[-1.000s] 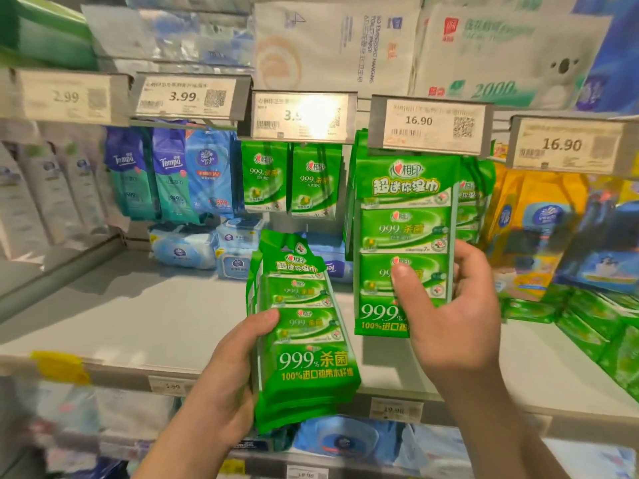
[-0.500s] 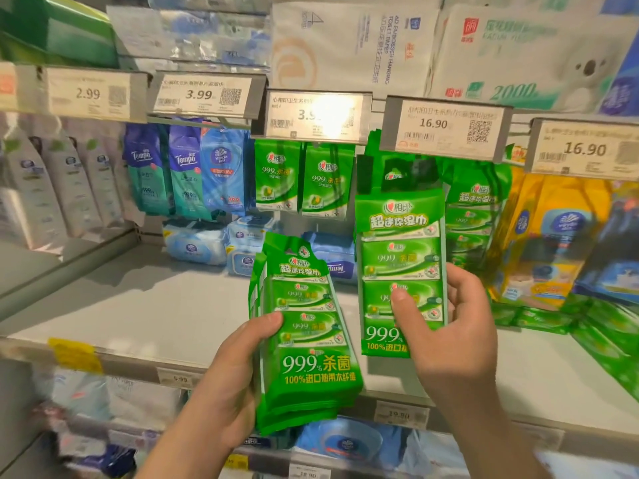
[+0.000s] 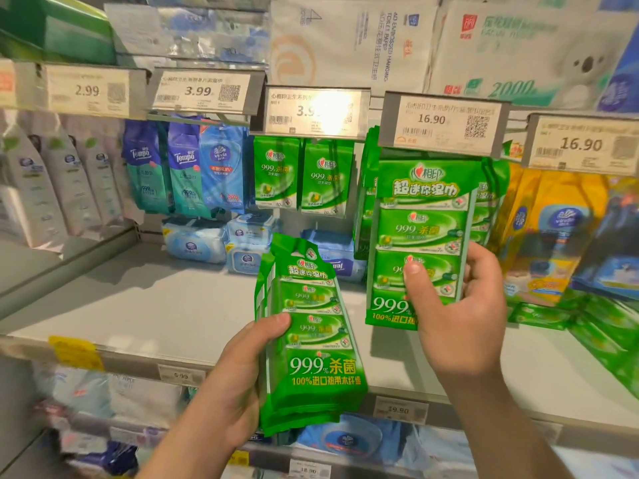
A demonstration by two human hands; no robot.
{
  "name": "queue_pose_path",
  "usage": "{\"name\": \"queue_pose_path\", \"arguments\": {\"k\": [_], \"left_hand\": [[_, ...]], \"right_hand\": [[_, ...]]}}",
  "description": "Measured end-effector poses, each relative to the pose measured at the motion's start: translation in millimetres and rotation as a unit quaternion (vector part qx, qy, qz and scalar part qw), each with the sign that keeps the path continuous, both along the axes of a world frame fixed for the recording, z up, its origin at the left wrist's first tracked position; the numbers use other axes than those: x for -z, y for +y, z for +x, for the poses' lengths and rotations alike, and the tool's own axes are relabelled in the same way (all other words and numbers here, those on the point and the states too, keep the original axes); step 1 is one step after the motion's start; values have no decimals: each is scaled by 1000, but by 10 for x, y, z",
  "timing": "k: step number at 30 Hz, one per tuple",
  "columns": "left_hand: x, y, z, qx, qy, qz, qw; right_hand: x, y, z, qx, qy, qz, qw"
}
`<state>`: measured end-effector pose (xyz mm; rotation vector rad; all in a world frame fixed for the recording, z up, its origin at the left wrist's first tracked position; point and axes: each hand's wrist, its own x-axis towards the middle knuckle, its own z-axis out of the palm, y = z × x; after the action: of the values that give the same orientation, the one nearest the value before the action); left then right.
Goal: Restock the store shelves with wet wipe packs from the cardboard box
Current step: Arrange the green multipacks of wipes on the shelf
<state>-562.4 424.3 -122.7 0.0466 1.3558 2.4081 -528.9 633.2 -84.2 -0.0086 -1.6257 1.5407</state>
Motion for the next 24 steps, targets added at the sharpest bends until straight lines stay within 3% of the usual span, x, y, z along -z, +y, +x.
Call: {"name": "queue_pose_path", "arguments": {"k": [3,10,15,20,24], "left_hand": [[-5,-22,-36,-10,35,-10,999],[132,-71,17,20,-10,30,999],[89,-48,-39,-7,20,29,999],[148,-59,13,-4,-4,19,1000],[173,-68,17,4,-7,26,1000]], "right_hand": [[30,36,-83,1,-23,-1,1000],[165,69,-155,13,-78,13,997],[240,-46,6,-4,-17,28,999],[149,-56,48,6,75,13,997],[71,-7,-6,-5,55,20,998]]}}
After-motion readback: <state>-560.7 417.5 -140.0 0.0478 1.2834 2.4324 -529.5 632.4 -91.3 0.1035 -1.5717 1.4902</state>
